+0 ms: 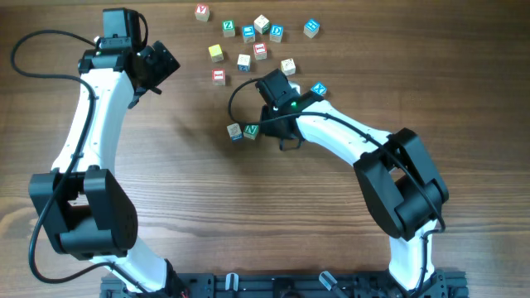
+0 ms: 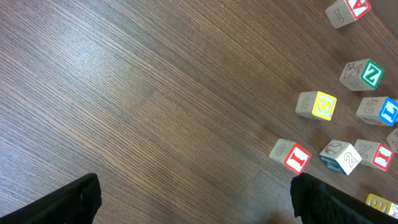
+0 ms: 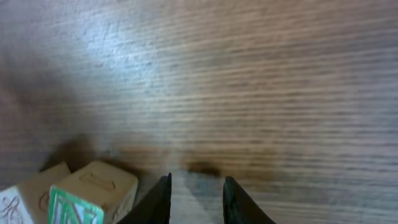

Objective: Form a circle
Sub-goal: 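Place the N block beside the center block with the right gripper, then open the right gripper and move it back to the cluster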

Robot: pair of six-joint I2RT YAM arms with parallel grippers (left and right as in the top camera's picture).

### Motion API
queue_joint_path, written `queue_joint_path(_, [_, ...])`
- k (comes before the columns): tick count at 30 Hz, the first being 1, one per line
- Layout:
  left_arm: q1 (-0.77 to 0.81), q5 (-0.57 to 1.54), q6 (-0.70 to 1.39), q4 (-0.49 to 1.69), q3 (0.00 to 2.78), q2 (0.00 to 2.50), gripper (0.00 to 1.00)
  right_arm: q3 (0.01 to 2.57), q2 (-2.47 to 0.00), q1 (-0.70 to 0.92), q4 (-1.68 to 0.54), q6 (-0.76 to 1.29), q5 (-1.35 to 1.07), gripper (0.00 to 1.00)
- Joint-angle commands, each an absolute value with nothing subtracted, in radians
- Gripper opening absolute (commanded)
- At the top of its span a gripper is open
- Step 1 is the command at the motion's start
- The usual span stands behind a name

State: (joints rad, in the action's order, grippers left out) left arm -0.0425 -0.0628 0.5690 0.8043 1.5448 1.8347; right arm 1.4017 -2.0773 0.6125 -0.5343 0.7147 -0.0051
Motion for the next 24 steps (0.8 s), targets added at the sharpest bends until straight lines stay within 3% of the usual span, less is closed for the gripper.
queue_joint_path(1, [-0.047, -0.076, 0.554, 0.802, 1.554, 1.829, 1.00, 1.394, -2.096, 0.617, -0.537, 0.733, -0.112, 0.28])
queue_joint_path(24, [-0.047, -0.076, 0.554, 0.802, 1.554, 1.829, 1.00, 1.394, -2.096, 0.627, -0.509, 0.735, -0.183, 0.28])
